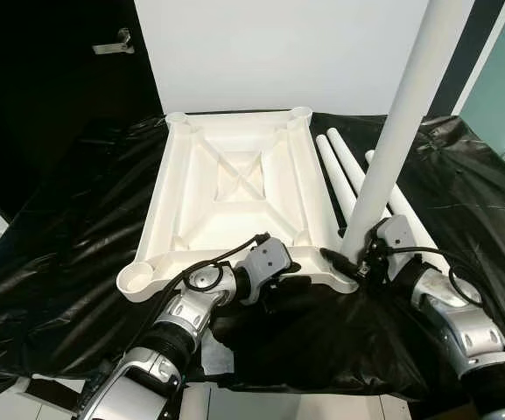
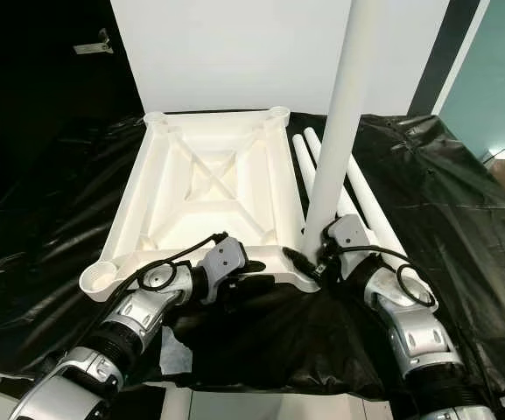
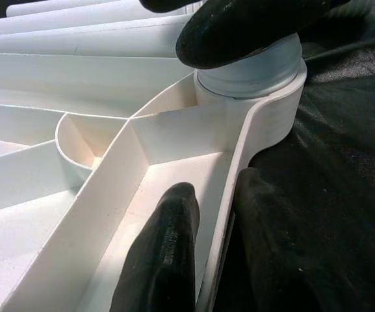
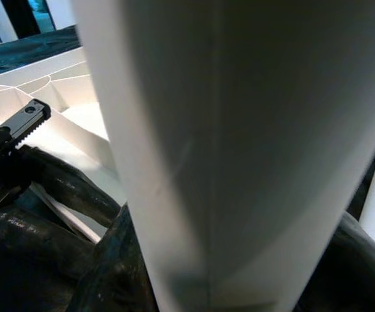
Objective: Building children table
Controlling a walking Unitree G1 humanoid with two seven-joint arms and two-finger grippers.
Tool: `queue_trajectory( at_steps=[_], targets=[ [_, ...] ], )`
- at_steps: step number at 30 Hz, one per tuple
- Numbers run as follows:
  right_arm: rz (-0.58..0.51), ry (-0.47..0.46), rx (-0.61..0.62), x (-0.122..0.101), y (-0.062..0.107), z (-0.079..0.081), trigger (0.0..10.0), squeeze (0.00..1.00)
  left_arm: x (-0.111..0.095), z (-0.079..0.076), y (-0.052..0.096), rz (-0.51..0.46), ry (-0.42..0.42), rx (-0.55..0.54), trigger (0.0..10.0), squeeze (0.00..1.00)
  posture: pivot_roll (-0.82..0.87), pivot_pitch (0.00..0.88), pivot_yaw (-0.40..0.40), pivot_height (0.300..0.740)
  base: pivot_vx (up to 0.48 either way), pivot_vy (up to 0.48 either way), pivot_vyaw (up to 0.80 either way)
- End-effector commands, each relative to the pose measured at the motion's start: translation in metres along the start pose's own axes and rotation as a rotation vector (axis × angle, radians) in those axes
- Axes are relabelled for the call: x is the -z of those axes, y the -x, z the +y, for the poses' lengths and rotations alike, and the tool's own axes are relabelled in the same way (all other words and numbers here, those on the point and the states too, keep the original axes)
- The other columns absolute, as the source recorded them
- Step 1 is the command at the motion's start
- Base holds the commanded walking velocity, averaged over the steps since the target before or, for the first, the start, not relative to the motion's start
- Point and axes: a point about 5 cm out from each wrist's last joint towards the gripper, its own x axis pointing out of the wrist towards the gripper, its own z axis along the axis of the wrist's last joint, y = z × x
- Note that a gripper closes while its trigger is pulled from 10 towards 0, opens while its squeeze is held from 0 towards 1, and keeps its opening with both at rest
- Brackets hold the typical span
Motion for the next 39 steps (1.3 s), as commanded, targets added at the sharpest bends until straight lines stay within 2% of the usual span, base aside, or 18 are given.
queue_trajectory(
  at_steps=[1, 8, 10, 11, 13, 15, 16, 17, 21, 22, 25, 28, 30, 31, 32, 35, 36, 39],
  targets=[
    [0.029, -0.002, -0.044, 0.002, -0.001, 0.0, 0.0, 0.0, 0.039, -0.027, -0.002, 0.154, 0.107, 0.128, 10.0, 0.0, -0.03, 0.0, -0.004, 0.74, 0.0, 0.0, 0.0],
    [0.045, -0.045, -0.046, 0.006, -0.003, -0.001, 0.0, 0.0, 0.039, -0.026, -0.001, 0.157, 0.106, 0.126, 10.0, 0.0, -0.03, 0.0, -0.001, 0.74, 0.0, 0.0, 0.0],
    [0.078, -0.034, 0.259, 0.02, -0.009, 0.004, 0.0, 0.0, 0.039, -0.025, -0.001, 0.158, 0.103, 0.128, 10.0, 0.0, -0.02, 0.0, -0.002, 0.74, 0.0, 0.0, 0.0],
    [0.078, -0.034, 0.259, 0.02, -0.009, 0.004, 0.0, 0.0, 0.039, -0.025, -0.001, 0.158, 0.103, 0.128, 10.0, 0.0, -0.02, 0.0, -0.002, 0.74, 0.0, 0.0, 0.0],
    [0.087, -0.031, 0.429, 0.028, -0.007, 0.013, 0.0, 0.0, 0.039, -0.025, 0.0, 0.158, 0.101, 0.125, 10.0, 0.0, -0.02, 0.0, -0.005, 0.74, 0.0, 0.0, 0.0],
    [0.074, -0.071, 0.492, 0.033, -0.006, 0.034, 0.0, 0.0, 0.039, -0.025, 0.0, 0.158, 0.101, 0.121, 10.0, 0.0, -0.02, 0.0, -0.005, 0.74, 0.0, 0.0, 0.0],
    [0.074, -0.071, 0.492, 0.033, -0.006, 0.034, 0.0, 0.0, 0.039, -0.025, 0.0, 0.158, 0.101, 0.121, 10.0, 0.0, -0.02, 0.0, -0.005, 0.74, 0.0, 0.0, 0.0],
    [0.077, -0.093, 0.525, 0.035, -0.006, 0.043, 0.0, 0.0, 0.039, -0.024, 0.001, 0.16, 0.101, 0.119, 10.0, 0.0, -0.01, 0.0, -0.007, 0.74, 0.0, 0.0, 0.0],
    [0.083, -0.13, 0.566, 0.037, -0.009, 0.051, 0.0, 0.0, 0.041, -0.024, 0.003, 0.164, 0.102, 0.118, 10.0, 0.0, 0.0, 0.0, -0.001, 0.74, 0.0, 0.0, 0.0],
    [0.079, -0.156, 0.629, 0.037, -0.011, 0.046, 0.0, 0.0, 0.041, -0.024, 0.004, 0.167, 0.1, 0.121, 10.0, 0.0, -0.01, 0.0, 0.0, 0.74, 0.0, 0.0, 0.0],
    [0.076, -0.172, 0.671, 0.036, -0.012, 0.042, 0.0, 0.0, 0.041, -0.024, 0.004, 0.17, 0.099, 0.123, 10.0, 0.0, -0.01, 0.0, 0.0, 0.74, 0.0, 0.0, 0.0],
    [0.034, -0.223, 0.802, 0.03, -0.016, 0.032, 0.0, 0.0, 0.04, -0.025, 0.002, 0.167, 0.098, 0.125, 10.0, 0.0, 0.0, 0.0, -0.009, 0.74, 0.0, 0.0, 0.0],
    [0.022, -0.226, 0.82, 0.028, -0.017, 0.032, 0.0, 0.0, 0.04, -0.025, 0.001, 0.164, 0.098, 0.125, 10.0, 0.0, -0.01, 0.0, -0.009, 0.74, 0.0, 0.0, 0.0],
    [0.016, -0.227, 0.813, 0.027, -0.018, 0.033, 0.8, 0.0, 0.039, -0.025, 0.0, 0.162, 0.099, 0.125, 10.0, 0.0, -0.01, 0.0, -0.01, 0.74, 0.0, 0.0, 0.0],
    [0.017, -0.216, 0.793, 0.026, -0.019, 0.035, 10.0, 0.0, 0.039, -0.025, -0.001, 0.161, 0.099, 0.126, 10.0, 0.0, -0.01, 0.0, -0.012, 0.74, 0.0, 0.0, 0.0],
    [0.014, -0.198, 0.766, 0.025, -0.019, 0.037, 10.0, 0.0, 0.039, -0.026, -0.001, 0.16, 0.101, 0.125, 10.0, 0.0, -0.01, 0.0, -0.016, 0.74, 0.0, 0.0, 0.0],
    [0.001, -0.183, 0.751, 0.022, -0.019, 0.035, 10.0, 1.0, 0.04, -0.026, -0.001, 0.159, 0.103, 0.123, 10.0, 0.0, -0.02, 0.0, -0.017, 0.74, 0.0, 0.0, 0.0],
    [-0.023, -0.199, 0.704, 0.018, -0.02, 0.031, 10.0, 1.0, 0.04, -0.027, -0.002, 0.157, 0.106, 0.122, 10.0, 0.0, -0.02, 0.0, -0.021, 0.74, 0.0, 0.0, 0.0]
  ],
)
